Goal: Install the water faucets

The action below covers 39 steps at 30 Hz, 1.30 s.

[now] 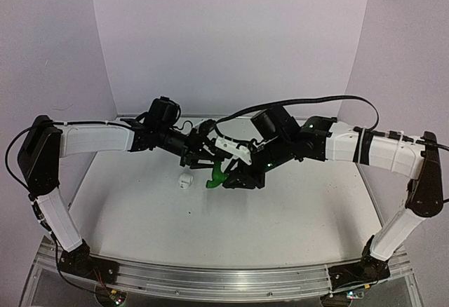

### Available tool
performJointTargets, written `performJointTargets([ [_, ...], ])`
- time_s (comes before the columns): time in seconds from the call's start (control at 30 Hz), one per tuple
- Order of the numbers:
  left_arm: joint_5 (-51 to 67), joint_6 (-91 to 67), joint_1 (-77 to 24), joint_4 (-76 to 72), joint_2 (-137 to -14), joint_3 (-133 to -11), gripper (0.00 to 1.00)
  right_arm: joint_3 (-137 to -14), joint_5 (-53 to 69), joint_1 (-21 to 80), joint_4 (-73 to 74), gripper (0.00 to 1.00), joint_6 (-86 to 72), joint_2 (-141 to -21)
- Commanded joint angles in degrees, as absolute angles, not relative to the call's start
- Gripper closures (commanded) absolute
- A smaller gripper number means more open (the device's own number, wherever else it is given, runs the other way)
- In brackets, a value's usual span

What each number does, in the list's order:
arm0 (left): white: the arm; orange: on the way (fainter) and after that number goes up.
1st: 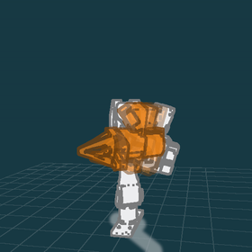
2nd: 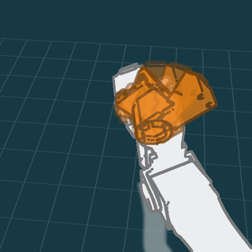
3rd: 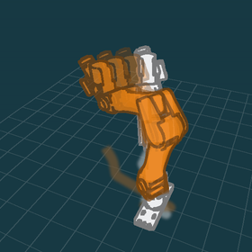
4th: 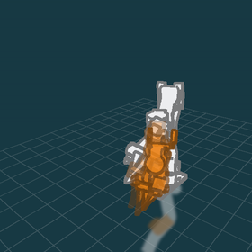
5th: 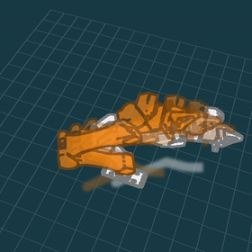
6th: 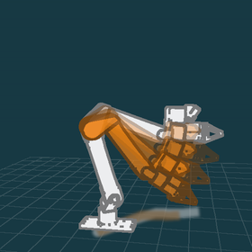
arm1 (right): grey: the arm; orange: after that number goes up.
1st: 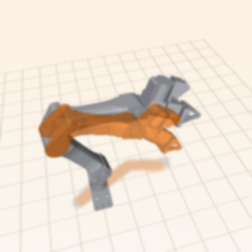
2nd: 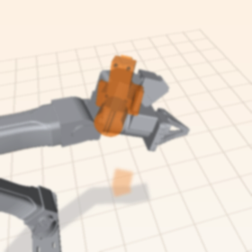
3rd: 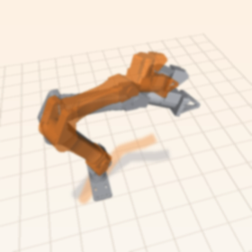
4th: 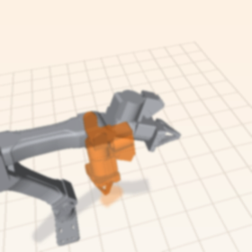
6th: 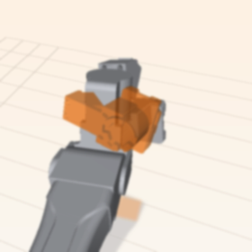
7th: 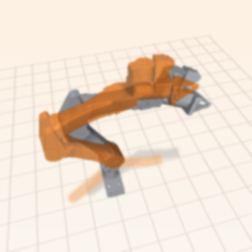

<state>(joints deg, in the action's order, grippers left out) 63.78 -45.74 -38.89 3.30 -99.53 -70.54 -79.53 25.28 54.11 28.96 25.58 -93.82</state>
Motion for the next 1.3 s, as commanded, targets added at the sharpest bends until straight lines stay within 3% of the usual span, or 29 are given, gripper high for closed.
performJointTargets([
  [0.0, 61.3, -40.1, -39.4, 9.8, -97.7, -74.7, 0.72, -82.7, 24.2, 54.5, 28.3, 1.0, 25.9, -94.6],
  [0.17, 59.8, -38.1, -39.4, 10.6, -96.6, -75.5, 0.93, -82.6, 23.3, 54.5, 28.3, 0.98, 25.3, -95.5],
  [0.2, 58.8, -37.7, -39.3, 10.8, -96.4, -75.6, 0.95, -82.4, 22.8, 54.5, 28.3, 0.94, 24.9, -95.6],
  [0.27, 56.7, -36.7, -39.3, 10.9, -95.6, -75.8, 0.99, -82.0, 21.4, 54.5, 28.1, 0.82, 23.6, -95.9],
  [0.33, 52.9, -36.1, -39.3, 11.0, -94.6, -76.0, 1.0, -81.6, 18.4, 54.5, 27.4, 0.6, 21.6, -96.2],
  [0.47, 45.0, -37.2, -38.9, 11.0, -93.2, -76.6, 1.0, -78.8, 12.3, 54.5, 23.4, 0.3, 15.4, -95.8],
  [0.67, 34.1, -49.8, -36.3, 11.0, -94.3, -75.8, 1.0, -70.3, 4.7, 54.8, 12.6, 0.02, 7.0, -91.9],
  [0.93, 34.1, -65.8, -34.4, 11.0, -97.0, -74.5, 1.0, -63.6, -12.5, 61.7, -6.3, 0.02, 19.5, -91.3],
  [1.27, 32.4, -71.3, -34.7, 10.9, -92.8, -69.7, 1.0, -67.4, -10.5, 62.0, -18.3, 0.04, 27.4, -97.8],
])
